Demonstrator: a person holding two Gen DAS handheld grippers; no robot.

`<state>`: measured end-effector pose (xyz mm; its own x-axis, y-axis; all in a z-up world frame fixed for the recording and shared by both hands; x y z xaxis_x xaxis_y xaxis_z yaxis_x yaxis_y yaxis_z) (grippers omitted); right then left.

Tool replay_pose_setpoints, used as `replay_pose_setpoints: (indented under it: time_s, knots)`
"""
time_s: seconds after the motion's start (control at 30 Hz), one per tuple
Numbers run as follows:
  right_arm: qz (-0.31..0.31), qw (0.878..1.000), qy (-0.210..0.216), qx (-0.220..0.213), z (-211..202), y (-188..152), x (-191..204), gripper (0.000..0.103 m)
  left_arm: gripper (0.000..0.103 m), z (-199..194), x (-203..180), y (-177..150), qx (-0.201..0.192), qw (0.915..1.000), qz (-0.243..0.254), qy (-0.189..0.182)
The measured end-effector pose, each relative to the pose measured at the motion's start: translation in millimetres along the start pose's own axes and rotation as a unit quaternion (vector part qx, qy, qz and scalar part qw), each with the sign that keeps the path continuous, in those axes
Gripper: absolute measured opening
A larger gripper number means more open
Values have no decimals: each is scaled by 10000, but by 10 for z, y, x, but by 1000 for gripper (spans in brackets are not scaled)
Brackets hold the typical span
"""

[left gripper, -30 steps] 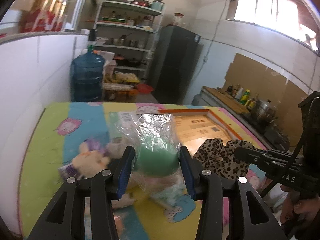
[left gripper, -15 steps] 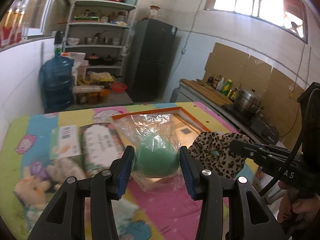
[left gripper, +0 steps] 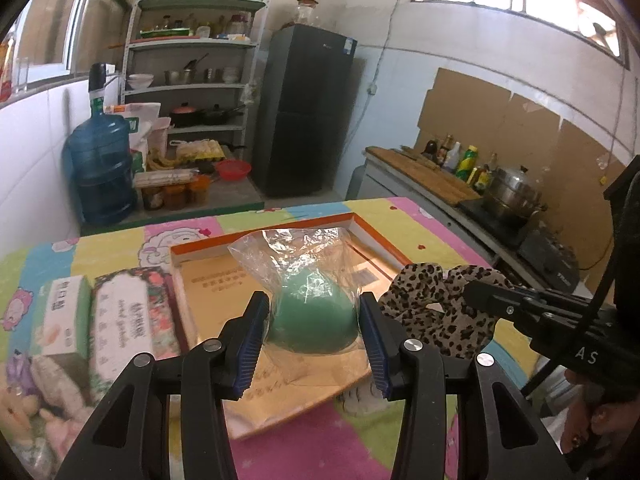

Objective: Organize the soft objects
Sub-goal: 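Carry the green ball and leopard scrunchie over the gold box with both tools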

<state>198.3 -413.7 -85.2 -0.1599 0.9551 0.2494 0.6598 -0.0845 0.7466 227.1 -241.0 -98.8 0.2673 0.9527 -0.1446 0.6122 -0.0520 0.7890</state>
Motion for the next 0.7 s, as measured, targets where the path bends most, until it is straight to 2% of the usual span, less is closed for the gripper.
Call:
replay_pose_setpoints:
  time_s: [0.27,0.7]
  knots:
    - [-52,9997,218,77,313,185,-319,12,47,455,-181,70,156,9996,-136,198]
    - [1,9990,403,205,795,300,-614,12,47,989,-205,79,460,9973,-311,476]
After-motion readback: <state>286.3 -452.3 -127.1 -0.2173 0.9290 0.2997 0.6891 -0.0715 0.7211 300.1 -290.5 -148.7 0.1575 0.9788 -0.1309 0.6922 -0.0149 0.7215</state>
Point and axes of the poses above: each gripper's, at about its wrist camera, not at the fingertips, and z roughly the way its jaws point, x to its left, y to its top, the point moved 5 cm from there along z, roughly the way its jaws point, and after that the axes turned 6 degrees about y, right-handed, at the moved point
